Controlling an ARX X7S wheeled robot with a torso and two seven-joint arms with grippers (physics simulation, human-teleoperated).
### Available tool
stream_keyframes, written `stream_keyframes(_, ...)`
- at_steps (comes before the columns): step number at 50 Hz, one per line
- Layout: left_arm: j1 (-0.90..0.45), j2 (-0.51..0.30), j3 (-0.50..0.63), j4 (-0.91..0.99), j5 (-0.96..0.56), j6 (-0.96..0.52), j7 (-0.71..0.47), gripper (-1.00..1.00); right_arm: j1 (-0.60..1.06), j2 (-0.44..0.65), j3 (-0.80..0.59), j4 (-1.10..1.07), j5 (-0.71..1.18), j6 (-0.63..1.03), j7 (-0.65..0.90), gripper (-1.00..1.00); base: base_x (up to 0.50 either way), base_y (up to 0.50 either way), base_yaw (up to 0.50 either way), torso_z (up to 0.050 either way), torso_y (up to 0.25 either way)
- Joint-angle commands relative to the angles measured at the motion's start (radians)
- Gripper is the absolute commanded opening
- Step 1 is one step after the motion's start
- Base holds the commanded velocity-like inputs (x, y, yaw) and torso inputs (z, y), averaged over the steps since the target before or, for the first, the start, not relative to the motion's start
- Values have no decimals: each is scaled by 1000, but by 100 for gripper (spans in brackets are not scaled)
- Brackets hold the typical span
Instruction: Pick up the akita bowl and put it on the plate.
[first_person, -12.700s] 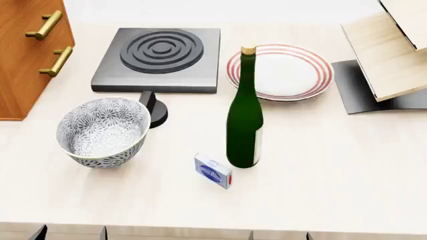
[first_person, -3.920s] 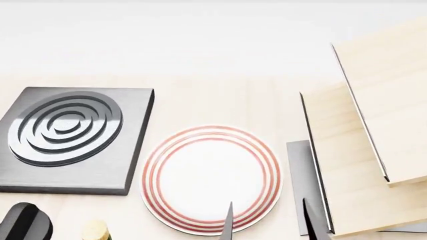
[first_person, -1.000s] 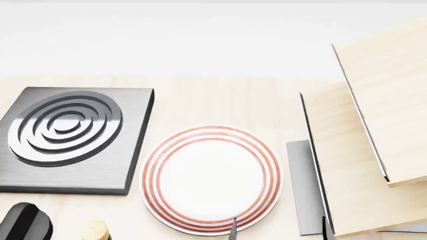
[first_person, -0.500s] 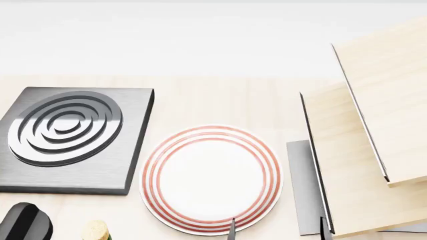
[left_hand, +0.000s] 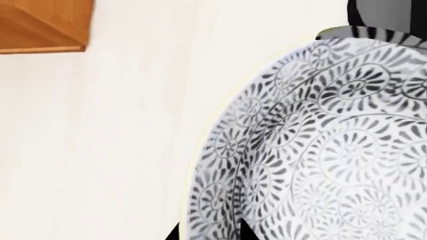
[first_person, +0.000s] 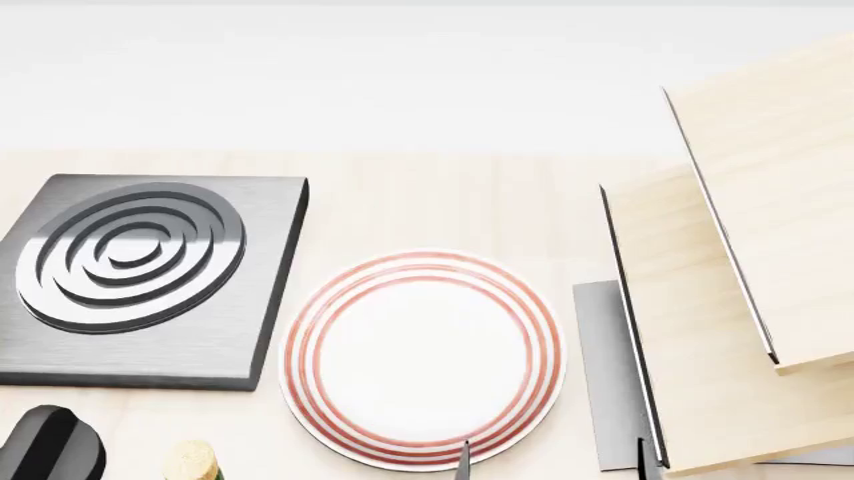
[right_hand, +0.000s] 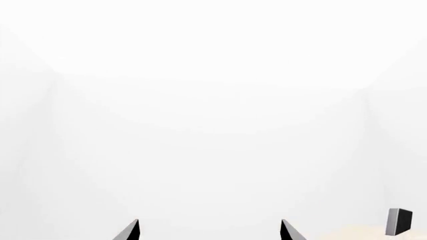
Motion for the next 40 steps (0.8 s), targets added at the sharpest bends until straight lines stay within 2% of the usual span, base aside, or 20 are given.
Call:
stream_keyframes(1, -6, 53, 52, -19, 46, -11, 47, -100, -1, 5, -5, 3, 2, -9, 5, 100, 0, 0, -3, 0, 0)
stream_keyframes(12, -20, 60, 53, 2, 77, 12, 55, -100, -1, 12, -11, -1, 15, -10, 6, 100, 2, 0, -3, -1, 0)
stream_keyframes(24, -28, -6, -26, 104, -29, 38, -20, -100, 7, 14, -17, 16, 25, -16, 10, 100, 1, -1, -2, 0, 0)
stream_keyframes(40, -74, -39, -80, 165, -98, 59, -63, -100, 10, 17, -23, 21, 29, -17, 15, 100, 1, 0, 0, 0, 0)
